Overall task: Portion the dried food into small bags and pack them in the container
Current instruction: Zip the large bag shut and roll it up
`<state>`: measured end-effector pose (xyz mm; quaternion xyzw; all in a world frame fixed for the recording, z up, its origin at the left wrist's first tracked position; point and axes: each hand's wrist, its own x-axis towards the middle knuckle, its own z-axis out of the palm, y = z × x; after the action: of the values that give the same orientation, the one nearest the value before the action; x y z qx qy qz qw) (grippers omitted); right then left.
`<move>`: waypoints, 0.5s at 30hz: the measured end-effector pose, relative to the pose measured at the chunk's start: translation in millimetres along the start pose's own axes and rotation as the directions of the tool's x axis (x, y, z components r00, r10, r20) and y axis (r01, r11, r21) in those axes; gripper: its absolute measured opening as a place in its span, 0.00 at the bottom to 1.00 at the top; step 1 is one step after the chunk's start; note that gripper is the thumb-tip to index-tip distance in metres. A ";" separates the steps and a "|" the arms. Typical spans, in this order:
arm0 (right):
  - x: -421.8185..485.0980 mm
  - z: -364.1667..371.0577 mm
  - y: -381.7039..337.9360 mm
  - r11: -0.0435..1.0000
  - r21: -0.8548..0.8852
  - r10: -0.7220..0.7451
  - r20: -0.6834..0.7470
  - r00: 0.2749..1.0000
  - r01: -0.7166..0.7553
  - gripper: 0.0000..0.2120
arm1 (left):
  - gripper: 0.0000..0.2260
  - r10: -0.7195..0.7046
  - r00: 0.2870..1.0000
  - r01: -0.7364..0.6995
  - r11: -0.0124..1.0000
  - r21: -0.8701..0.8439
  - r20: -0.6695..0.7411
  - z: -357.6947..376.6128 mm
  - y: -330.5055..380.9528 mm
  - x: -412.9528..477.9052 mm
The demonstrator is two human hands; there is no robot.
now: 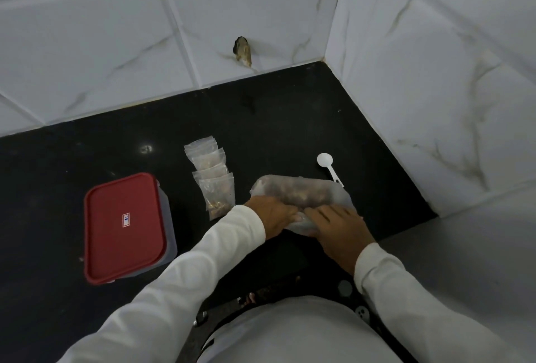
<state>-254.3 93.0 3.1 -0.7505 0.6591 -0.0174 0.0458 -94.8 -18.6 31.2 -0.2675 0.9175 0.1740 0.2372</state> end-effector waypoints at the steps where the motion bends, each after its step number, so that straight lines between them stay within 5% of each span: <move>1: 2.0 1.3 -1.2 0.999 -0.029 0.043 0.018 0.999 -0.042 0.22 | 0.15 0.002 0.997 -0.004 1.000 -0.027 -0.075 1.3 -1.9 -1.7; 4: 7.5 9.0 4.6 0.996 0.083 0.009 -0.024 1.000 -0.007 0.21 | 0.17 0.018 0.990 -0.023 0.999 -0.031 -0.137 -2.8 -6.3 -9.7; 9: 18.1 12.5 14.6 0.990 0.137 0.005 0.099 0.995 -0.019 0.24 | 0.24 0.074 0.966 -0.035 0.987 0.158 -0.249 3.5 -2.8 -13.2; 13: 22.2 13.4 11.9 0.994 0.108 -0.003 0.252 0.968 -0.025 0.23 | 0.20 0.060 0.988 -0.020 0.963 0.269 -0.142 8.9 -4.8 -3.8; 15: 15.9 8.1 10.1 0.995 0.092 -0.039 0.120 0.992 0.028 0.26 | 0.19 0.010 0.998 0.001 0.986 0.165 -0.069 6.3 -6.0 6.0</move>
<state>-261.5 76.3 -6.4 -0.7582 0.6410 -0.0020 0.1194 -93.7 -23.1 21.7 -0.2507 0.9371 0.0885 0.2260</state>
